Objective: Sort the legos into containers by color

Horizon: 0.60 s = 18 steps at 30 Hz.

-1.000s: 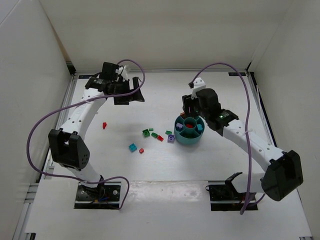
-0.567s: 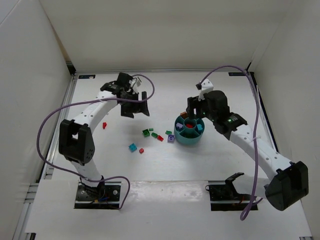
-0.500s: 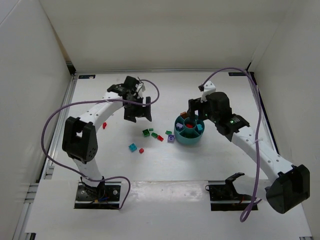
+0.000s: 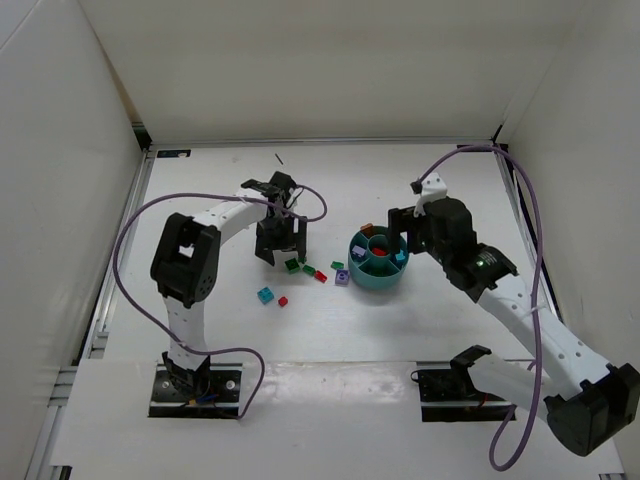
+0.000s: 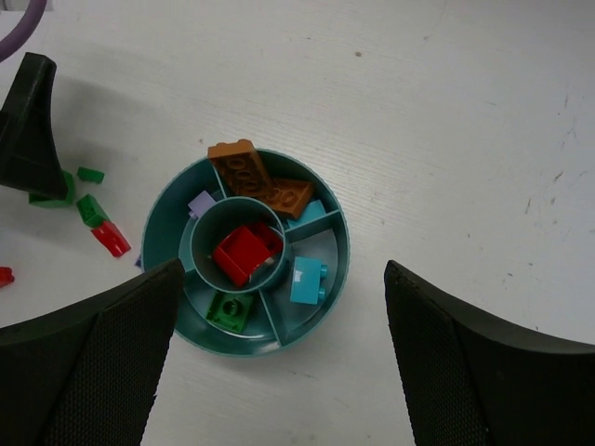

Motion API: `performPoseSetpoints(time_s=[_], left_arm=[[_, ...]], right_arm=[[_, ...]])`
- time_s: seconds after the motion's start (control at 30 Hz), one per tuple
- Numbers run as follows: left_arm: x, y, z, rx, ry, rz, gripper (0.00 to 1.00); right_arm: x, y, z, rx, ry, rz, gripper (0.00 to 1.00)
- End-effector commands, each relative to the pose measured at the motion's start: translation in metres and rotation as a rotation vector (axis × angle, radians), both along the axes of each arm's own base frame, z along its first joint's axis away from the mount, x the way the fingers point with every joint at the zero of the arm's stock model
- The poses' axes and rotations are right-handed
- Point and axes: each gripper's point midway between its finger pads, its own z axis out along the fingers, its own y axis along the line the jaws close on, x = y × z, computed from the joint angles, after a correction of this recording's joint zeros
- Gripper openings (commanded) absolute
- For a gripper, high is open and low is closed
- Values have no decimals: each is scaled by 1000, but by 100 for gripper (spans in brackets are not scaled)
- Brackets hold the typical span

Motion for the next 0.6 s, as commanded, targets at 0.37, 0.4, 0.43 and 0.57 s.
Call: performPoseSetpoints(time_s=[0.37,0.4,0.43,0.57], left_arm=[[7,2,-17,50,25,10,87],[8,2,-16,45,19,12,84],[6,3,-19,52,29,10,82],[4,3,-17,45,27,9,72]], right_arm=[[-15,-29,1,-56,24,-133,90],[-16,-30,0,-59,24,-134,90],[-16,-31,0,-58,27,-142,90],[-19,-35,0,-61,27,-159,90]])
